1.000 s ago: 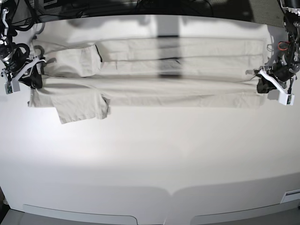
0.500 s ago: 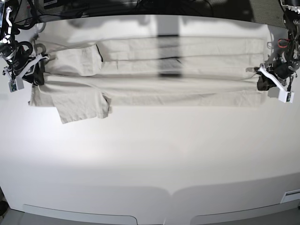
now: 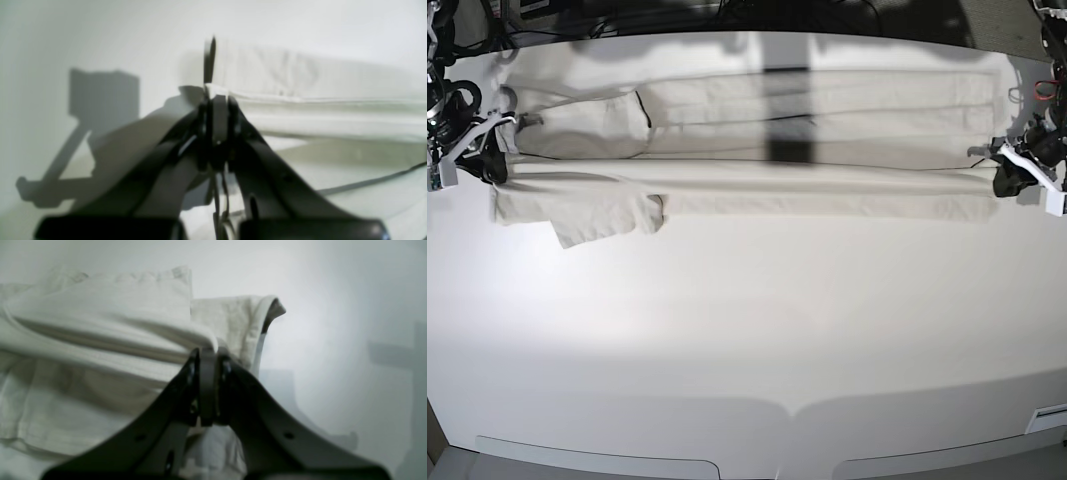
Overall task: Fold the T-shirt properly
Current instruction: 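Lift the hem and fold it over toward the collar with both grippers, then lay the folded hem down at the collar and open both grippers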
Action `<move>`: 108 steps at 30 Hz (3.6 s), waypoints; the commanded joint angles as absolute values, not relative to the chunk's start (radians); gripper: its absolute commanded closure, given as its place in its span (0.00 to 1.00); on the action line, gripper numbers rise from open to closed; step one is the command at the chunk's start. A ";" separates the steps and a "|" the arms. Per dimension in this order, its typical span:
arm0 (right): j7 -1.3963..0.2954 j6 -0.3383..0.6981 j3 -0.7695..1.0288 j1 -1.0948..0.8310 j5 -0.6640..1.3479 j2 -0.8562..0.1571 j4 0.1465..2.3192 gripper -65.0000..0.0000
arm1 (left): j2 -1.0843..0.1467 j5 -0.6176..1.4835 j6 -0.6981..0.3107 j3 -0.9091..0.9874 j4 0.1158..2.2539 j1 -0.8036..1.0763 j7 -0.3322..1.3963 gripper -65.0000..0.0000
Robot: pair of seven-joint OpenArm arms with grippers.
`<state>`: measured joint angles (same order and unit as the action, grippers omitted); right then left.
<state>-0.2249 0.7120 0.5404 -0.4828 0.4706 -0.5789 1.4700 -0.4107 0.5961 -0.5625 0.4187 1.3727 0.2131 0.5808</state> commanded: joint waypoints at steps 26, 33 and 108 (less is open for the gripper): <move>-0.215 0.674 0.556 -0.459 0.397 -0.560 1.481 0.50 | -0.485 0.642 -0.576 0.432 1.390 0.274 0.561 0.48; -0.270 0.674 0.556 -0.443 0.397 -0.559 1.481 0.51 | -0.583 0.908 -0.623 0.432 1.389 0.274 0.781 0.48; -0.421 0.698 0.556 -0.389 0.675 -0.538 1.580 0.51 | -0.604 1.126 -0.698 0.431 1.065 0.211 0.884 1.00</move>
<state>-0.4438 0.6899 0.5446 -0.3931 0.6559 -0.5213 1.5616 -0.5735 1.1027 -0.6884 0.4244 1.0534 0.2199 0.8974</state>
